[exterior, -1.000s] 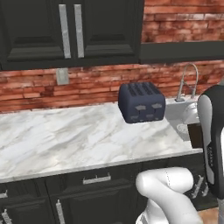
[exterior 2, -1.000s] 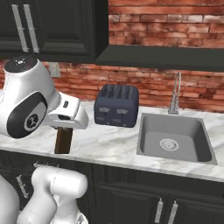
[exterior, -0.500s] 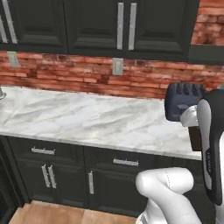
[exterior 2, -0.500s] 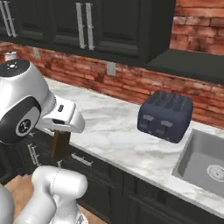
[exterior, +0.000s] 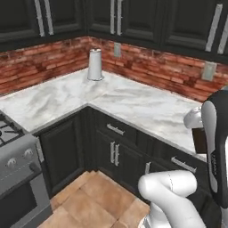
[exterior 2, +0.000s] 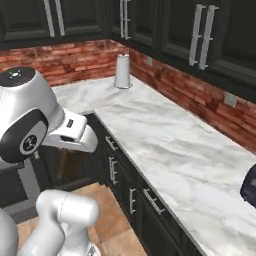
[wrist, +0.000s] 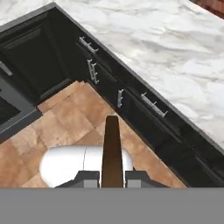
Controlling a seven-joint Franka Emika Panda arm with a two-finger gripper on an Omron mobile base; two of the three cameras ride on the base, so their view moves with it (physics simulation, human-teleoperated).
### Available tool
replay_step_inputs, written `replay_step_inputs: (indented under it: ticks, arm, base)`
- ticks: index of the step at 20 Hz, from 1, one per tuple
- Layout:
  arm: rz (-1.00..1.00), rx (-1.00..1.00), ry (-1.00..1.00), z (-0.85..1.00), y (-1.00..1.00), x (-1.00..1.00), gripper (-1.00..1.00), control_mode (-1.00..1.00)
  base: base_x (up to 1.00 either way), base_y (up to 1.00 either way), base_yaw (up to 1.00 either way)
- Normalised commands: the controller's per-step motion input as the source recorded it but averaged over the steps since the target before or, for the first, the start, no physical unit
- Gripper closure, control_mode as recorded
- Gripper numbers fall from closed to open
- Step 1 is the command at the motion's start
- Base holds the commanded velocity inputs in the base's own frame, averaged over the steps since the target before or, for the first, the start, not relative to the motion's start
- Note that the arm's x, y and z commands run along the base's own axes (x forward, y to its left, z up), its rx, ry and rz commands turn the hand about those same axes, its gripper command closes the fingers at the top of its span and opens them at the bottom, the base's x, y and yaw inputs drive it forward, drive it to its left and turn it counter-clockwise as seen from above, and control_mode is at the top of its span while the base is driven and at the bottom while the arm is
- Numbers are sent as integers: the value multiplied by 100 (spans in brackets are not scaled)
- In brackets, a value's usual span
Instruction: Start the toaster. Once the lever pops up, take the bread to the plate on the dining counter.
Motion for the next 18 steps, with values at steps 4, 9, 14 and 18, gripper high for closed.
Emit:
replay_step_inputs:
  ticks: [4, 9, 14, 18]
  arm:
    - [0, 0, 0, 0, 0, 0, 100, 100]
    - [0, 0, 0, 0, 0, 0, 100, 100]
    - [0, 0, 0, 0, 0, 0, 100, 100]
    - [0, 0, 0, 0, 0, 0, 100, 100]
  base:
    - [-27, 86, 68]
    - [-17, 98, 66]
    - [-18, 82, 78]
    - [-29, 66, 79]
